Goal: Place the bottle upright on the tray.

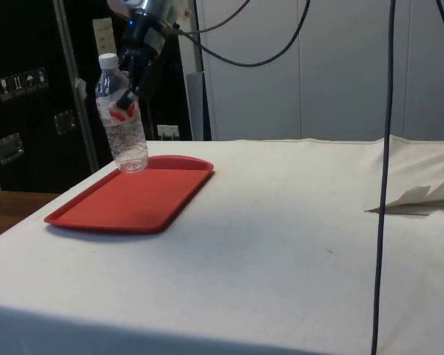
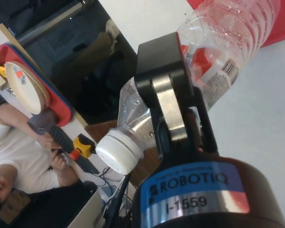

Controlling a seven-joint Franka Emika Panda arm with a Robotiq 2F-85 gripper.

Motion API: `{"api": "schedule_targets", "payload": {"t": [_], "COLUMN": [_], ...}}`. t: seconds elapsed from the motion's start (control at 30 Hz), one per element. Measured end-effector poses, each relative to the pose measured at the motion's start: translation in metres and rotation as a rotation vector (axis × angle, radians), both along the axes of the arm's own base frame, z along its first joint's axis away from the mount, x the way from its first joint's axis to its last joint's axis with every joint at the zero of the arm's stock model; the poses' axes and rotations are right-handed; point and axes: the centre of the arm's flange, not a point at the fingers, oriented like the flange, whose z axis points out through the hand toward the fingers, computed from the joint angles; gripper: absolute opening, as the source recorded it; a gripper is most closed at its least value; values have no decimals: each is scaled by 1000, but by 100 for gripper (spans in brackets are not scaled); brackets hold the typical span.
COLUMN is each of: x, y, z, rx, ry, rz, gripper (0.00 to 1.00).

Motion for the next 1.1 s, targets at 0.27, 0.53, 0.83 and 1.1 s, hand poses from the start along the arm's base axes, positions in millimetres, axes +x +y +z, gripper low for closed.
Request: {"api": "schedule_targets", "payload": {"t": [0.27,0.53,0.83,1.1], "x": [0,2,12,19], "y": [-3,-13,-31,-48], "z": [-8,-15,-22,-30], "rx": [20,36,48,71], "ry": [-8,-16,-18,-18], "rz": [-6,-23,-43,-60], "gripper": [0,0,0,0]}}
